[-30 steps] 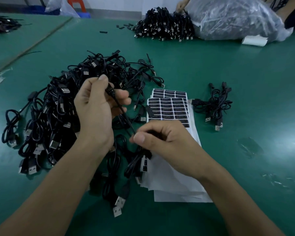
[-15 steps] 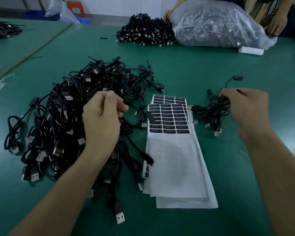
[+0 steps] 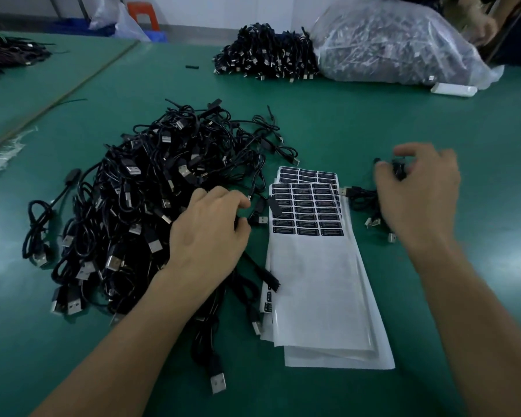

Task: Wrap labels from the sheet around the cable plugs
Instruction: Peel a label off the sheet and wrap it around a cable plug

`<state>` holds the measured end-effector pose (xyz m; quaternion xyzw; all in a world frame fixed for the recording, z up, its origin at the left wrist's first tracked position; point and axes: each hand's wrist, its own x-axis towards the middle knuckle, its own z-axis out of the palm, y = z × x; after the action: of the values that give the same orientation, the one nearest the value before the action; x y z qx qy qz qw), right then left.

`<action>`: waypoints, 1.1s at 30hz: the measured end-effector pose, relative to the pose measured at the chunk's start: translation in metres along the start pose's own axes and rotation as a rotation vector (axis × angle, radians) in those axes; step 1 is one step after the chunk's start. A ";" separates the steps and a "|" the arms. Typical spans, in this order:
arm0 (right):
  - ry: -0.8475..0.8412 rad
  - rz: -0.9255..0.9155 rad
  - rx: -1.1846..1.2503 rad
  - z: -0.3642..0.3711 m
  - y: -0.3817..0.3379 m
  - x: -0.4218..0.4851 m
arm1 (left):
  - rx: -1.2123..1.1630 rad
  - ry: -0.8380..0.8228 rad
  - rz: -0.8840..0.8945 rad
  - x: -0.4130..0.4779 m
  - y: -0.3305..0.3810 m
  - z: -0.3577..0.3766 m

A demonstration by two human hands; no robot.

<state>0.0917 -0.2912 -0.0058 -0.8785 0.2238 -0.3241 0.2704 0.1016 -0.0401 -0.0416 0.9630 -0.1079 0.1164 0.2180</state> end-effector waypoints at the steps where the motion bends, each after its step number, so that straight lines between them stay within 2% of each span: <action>1: -0.034 -0.071 -0.007 0.003 -0.009 -0.009 | 0.022 -0.011 0.008 0.000 0.000 -0.001; 5: -0.353 -0.333 -0.056 0.026 -0.049 -0.039 | 0.116 -0.060 0.057 -0.002 -0.001 -0.003; 8: -0.577 -0.369 -0.112 0.048 -0.069 -0.049 | 0.184 -0.052 0.065 -0.002 -0.001 -0.005; 10: -0.650 -0.369 -0.177 0.059 -0.074 -0.053 | 0.230 -0.072 0.074 -0.002 -0.003 -0.005; 14: -0.600 -0.311 -0.089 0.064 -0.069 -0.056 | 0.188 -0.030 0.106 -0.002 -0.007 -0.005; 18: -0.625 -0.191 0.110 0.058 -0.058 -0.059 | 0.024 0.063 0.091 -0.002 -0.006 -0.005; 20: -0.616 -0.140 0.206 0.052 -0.054 -0.061 | -0.031 0.175 0.103 -0.002 -0.003 -0.007; 23: -0.576 -0.111 0.342 0.045 -0.049 -0.062 | -0.058 0.432 0.183 -0.005 0.002 -0.013; 26: -0.668 -0.171 0.504 0.036 -0.047 -0.062 | -0.041 0.639 0.344 -0.005 0.003 -0.013; 28: -0.752 -0.210 0.556 0.028 -0.047 -0.062 | -0.046 0.705 0.508 -0.005 0.006 -0.011; 31: -0.817 -0.282 0.583 0.017 -0.043 -0.057 | -0.164 0.681 0.762 -0.007 0.012 -0.009; 33: -0.774 -0.263 0.593 0.010 -0.035 -0.051 | -0.270 0.683 0.852 -0.008 0.017 -0.012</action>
<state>0.0711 -0.2319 -0.0138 -0.8403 -0.1070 -0.0556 0.5286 0.0878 -0.0487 -0.0268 0.7054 -0.4244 0.4846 0.2956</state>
